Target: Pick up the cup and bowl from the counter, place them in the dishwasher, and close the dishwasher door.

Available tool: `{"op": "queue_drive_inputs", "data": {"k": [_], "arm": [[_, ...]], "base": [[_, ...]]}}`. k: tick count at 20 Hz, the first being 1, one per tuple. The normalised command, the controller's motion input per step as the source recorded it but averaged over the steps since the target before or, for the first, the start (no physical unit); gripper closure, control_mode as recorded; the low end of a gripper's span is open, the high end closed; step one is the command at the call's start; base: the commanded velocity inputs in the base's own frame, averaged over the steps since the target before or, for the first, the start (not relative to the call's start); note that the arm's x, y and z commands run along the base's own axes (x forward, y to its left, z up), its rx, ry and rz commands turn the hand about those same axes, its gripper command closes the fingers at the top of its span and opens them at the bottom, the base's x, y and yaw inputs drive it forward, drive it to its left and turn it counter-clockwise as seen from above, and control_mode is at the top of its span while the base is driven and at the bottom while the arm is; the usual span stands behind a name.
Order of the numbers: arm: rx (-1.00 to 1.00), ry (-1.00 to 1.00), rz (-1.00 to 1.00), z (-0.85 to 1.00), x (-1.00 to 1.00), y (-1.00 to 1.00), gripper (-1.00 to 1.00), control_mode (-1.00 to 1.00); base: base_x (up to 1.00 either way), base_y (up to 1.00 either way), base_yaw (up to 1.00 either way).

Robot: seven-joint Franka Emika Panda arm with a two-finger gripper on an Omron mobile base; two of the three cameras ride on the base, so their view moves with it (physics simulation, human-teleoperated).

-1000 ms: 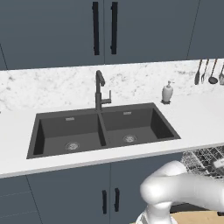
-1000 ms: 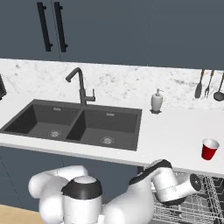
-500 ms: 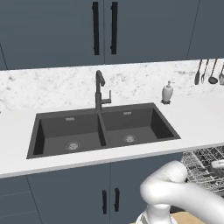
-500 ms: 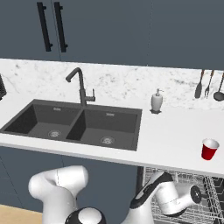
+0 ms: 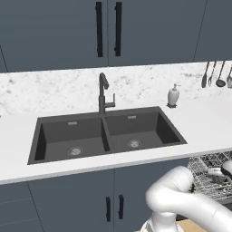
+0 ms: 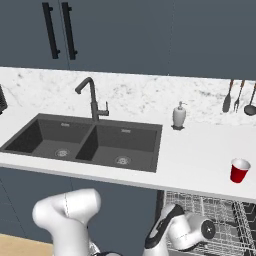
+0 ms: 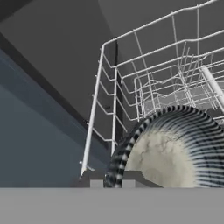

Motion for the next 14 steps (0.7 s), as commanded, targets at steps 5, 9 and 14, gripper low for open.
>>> {"op": "queue_drive_inputs", "data": {"k": [5, 9, 14], "arm": [[-0.06, -0.08, -0.02, -0.39, 0.50, -0.06, 1.00, -1.00], [-0.05, 0.01, -0.01, -0.31, 0.42, -0.58, 1.00, -1.00], [-0.10, 0.13, -0.01, -0.23, 0.65, -0.66, 1.00, -1.00]], "base": [[0.00, 0.00, 0.00], [0.00, 0.00, 0.00], [0.00, 0.00, 0.00]]}}
